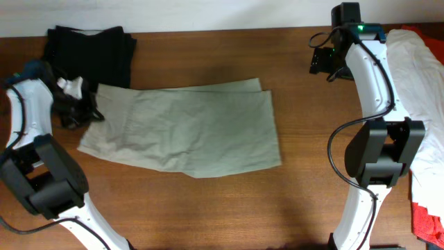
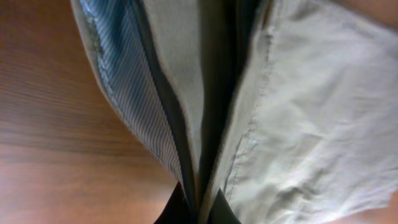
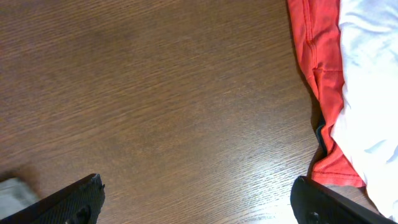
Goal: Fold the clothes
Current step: 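Lift the left edge with the left gripper and fold it rightward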
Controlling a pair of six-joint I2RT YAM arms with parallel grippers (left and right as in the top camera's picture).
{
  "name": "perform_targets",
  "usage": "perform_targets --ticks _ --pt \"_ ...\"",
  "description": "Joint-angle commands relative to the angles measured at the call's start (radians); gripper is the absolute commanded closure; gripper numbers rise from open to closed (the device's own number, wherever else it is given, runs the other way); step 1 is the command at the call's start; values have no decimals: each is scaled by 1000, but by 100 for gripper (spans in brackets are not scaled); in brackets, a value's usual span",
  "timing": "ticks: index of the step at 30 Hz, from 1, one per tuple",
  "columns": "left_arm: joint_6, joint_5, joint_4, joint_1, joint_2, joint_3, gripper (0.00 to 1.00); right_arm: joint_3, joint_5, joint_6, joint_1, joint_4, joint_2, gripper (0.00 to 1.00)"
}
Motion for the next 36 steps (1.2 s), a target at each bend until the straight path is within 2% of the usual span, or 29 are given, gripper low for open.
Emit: perform_targets --ticks 1,5,10,16,22,27,36 --pt "-50 -63 -121 -37 -6 194 100 16 17 2 4 0 -37 1" --pt "-72 -90 -247 -108 -11 345 100 16 17 2 4 0 -37 1" --pt "-87 -89 -320 -232 -11 500 100 16 17 2 4 0 -36 1" --pt "-88 -89 -333 -418 -5 508 100 16 17 2 4 0 -37 1" --pt "-162 -87 -312 -582 -5 509 99 16 17 2 4 0 -37 1" --pt "-171 -89 -285 -703 3 502 100 16 17 2 4 0 -37 1" --pt "-357 -85 -247 -817 55 493 99 16 17 2 4 0 -37 1"
